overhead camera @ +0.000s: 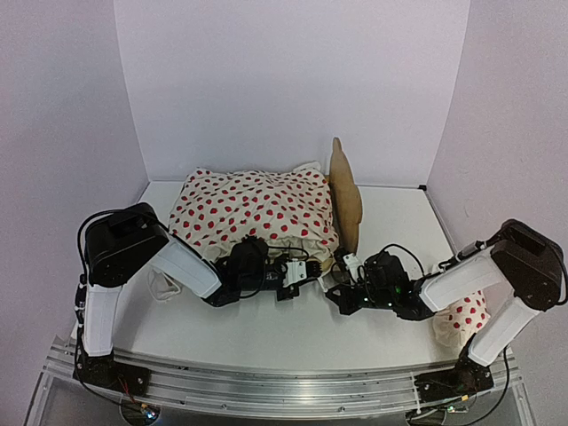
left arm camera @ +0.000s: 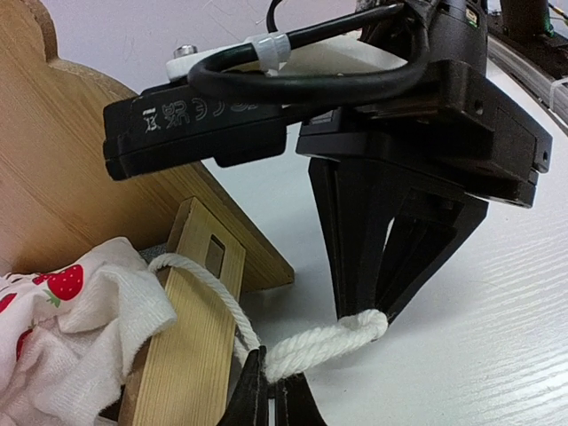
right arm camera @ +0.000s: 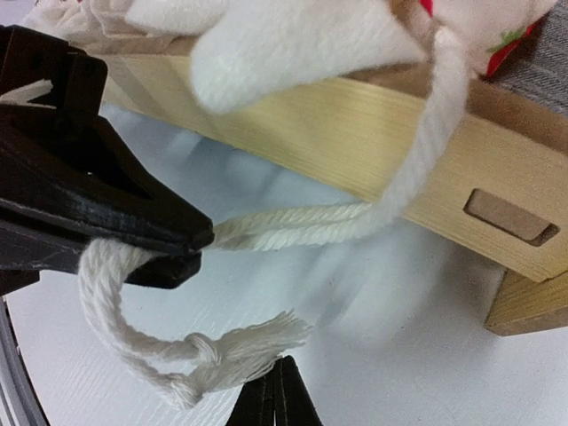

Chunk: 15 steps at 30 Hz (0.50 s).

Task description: Set up the pet bed

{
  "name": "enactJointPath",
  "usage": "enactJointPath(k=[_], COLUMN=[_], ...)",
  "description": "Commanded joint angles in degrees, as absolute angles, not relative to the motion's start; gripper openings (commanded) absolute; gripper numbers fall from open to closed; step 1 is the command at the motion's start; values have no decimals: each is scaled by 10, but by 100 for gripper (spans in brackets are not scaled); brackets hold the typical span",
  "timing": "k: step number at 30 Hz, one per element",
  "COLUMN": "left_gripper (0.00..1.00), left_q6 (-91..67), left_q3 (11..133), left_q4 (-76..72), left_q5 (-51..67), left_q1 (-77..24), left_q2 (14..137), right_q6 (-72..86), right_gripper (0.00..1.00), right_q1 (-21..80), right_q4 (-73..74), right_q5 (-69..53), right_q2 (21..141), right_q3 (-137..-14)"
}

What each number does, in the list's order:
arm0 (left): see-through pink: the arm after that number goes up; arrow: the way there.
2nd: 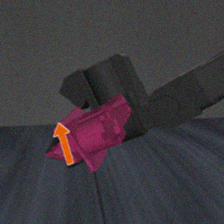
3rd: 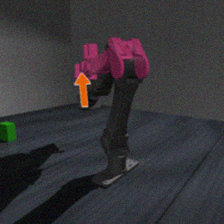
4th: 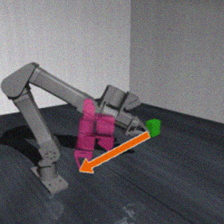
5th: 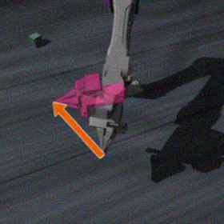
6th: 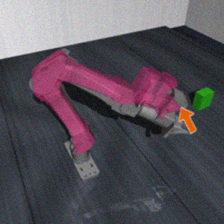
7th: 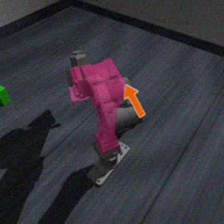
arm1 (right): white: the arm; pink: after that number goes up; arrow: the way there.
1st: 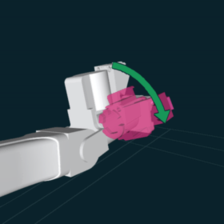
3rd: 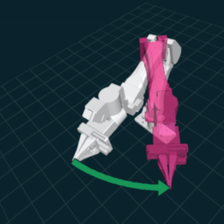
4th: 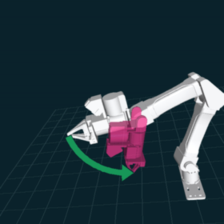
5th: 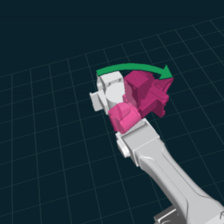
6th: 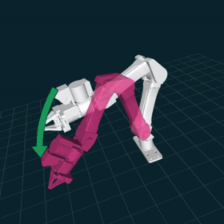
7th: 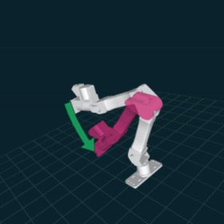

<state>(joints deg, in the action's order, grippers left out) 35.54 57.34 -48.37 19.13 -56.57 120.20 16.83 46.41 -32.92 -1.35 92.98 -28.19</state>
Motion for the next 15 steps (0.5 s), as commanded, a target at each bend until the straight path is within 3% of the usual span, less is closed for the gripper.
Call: enactJointPath(k=[1, 8, 12, 15], left_gripper=[0, 1, 10, 2], left_q6=[323, 296, 295, 314], left_q3=[578, 573, 572, 573], left_q4=[-485, -441, -434, -434], left_q5=[200, 228, 233, 231], left_q1=[-561, -558, -558, -558], left_q2=[1164, 1168, 1174, 1175], right_q6=[183, 189, 190, 192], right_gripper=[0, 0, 0, 0], right_q1=[463, 463, 463, 463], right_q4=[-338, -256, -252, -256], right_q5=[36, 109, 113, 105], right_q2=[900, 901, 927, 941], right_q3=[-272, -305, -336, -340])
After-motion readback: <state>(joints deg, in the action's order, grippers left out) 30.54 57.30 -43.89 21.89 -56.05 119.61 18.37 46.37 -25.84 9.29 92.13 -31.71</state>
